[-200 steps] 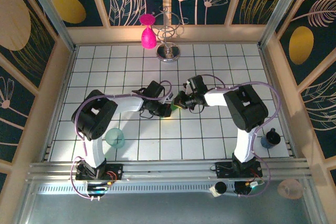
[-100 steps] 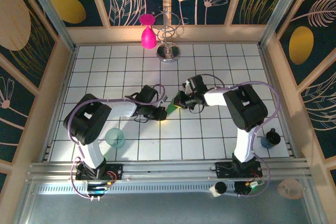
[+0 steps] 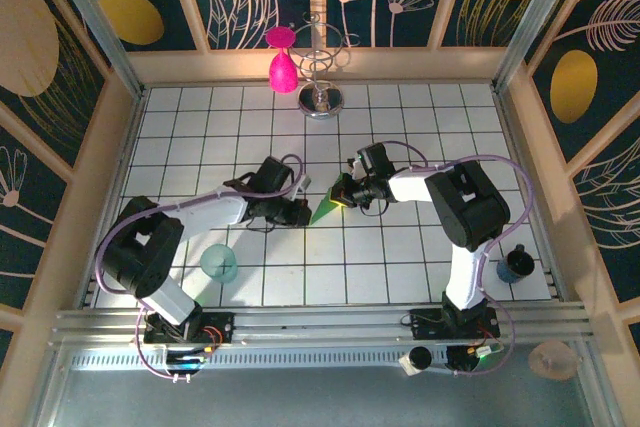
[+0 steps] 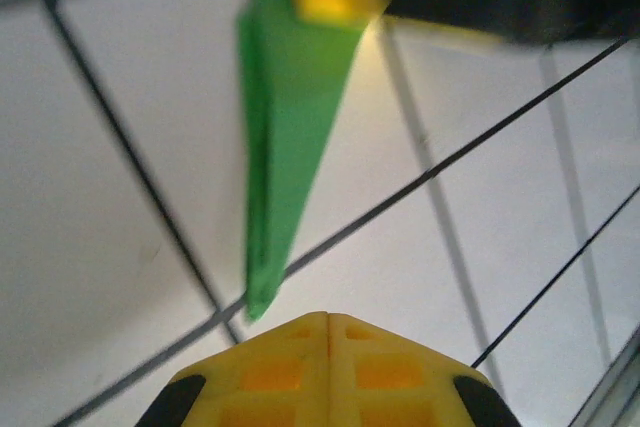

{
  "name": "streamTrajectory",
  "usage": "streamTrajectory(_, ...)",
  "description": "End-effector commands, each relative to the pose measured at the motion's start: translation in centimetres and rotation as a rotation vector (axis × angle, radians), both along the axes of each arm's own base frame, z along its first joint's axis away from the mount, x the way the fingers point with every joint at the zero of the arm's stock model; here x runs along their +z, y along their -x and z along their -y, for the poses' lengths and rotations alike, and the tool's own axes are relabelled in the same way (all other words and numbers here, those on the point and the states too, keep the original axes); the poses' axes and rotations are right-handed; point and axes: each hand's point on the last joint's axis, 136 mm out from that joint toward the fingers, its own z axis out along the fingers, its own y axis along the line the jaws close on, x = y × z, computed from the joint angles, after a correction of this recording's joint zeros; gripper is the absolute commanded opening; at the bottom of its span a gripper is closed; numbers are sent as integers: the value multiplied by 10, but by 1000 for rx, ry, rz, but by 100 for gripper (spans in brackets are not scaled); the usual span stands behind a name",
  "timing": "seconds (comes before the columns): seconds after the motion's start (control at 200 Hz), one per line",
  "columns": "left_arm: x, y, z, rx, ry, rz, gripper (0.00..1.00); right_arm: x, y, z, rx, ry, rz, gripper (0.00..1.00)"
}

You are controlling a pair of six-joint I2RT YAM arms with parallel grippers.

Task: Fold a paper plane with a square sheet of paper (pick it up from the middle)
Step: Fold the wing for the fifth time at the center of the table.

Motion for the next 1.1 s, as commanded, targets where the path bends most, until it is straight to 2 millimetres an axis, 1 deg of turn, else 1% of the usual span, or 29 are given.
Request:
streamTrajectory(0.0, 13, -19, 24, 29, 118, 0, 0, -66, 28, 47, -73, 240, -146, 7)
streamTrajectory(0.04, 7, -23, 26, 46, 119, -15, 0, -65, 28, 46, -74, 235, -145, 8)
streamTrajectory(0.06, 8, -24, 27, 50, 124, -13, 0, -64, 28, 46, -75, 233, -143, 8)
streamTrajectory(0.07, 0, -25, 27, 55, 112, -27, 0, -63, 27, 45, -75, 231, -142, 8)
streamTrajectory(0.085, -5, -25, 27, 58, 106, -38, 0, -63, 27, 45, -75, 230, -141, 8)
streamTrajectory(0.19, -22, -27, 30, 70, 97, -78, 0, -58, 22, 41, -73, 211, -130, 8)
streamTrajectory(0.31, -31, -30, 31, 74, 79, -89, 0, -53, 19, 37, -71, 199, -123, 8)
streamTrajectory(0.365, -35, -33, 29, 86, 54, -85, 0, -52, 19, 36, -68, 195, -122, 8)
streamTrajectory(0.521, -58, -34, 13, 126, -49, -91, 0, -46, 18, 36, -69, 191, -111, 8)
streamTrajectory(0.646, -73, -27, 2, 145, -100, -118, 0, -32, 10, 31, -60, 170, -72, 8)
streamTrajectory(0.721, -78, -22, 0, 148, -104, -135, 0, -17, 1, 26, -50, 150, -20, 8)
streamTrajectory(0.831, -82, -17, -2, 143, -110, -153, 0, 19, -13, 19, -45, 101, 91, 9)
streamTrajectory(0.876, -81, -15, -2, 138, -107, -156, 0, 32, -15, 15, -37, 81, 129, 10)
streamTrajectory(0.926, -80, -15, -1, 131, -104, -155, 0, 41, -15, 9, -21, 71, 155, 10)
streamTrajectory(1.006, -78, -16, 0, 126, -101, -153, 0, 39, -9, 2, 6, 85, 153, 10)
streamTrajectory(1.056, -77, -17, 0, 125, -101, -150, 0, 33, -8, 3, 3, 99, 142, 10)
streamTrajectory(1.061, -77, -16, 1, 124, -101, -151, 0, 31, -5, 1, 12, 100, 140, 10)
streamTrajectory(1.091, -76, -17, 1, 125, -100, -150, 0, 27, -1, -2, 20, 105, 130, 10)
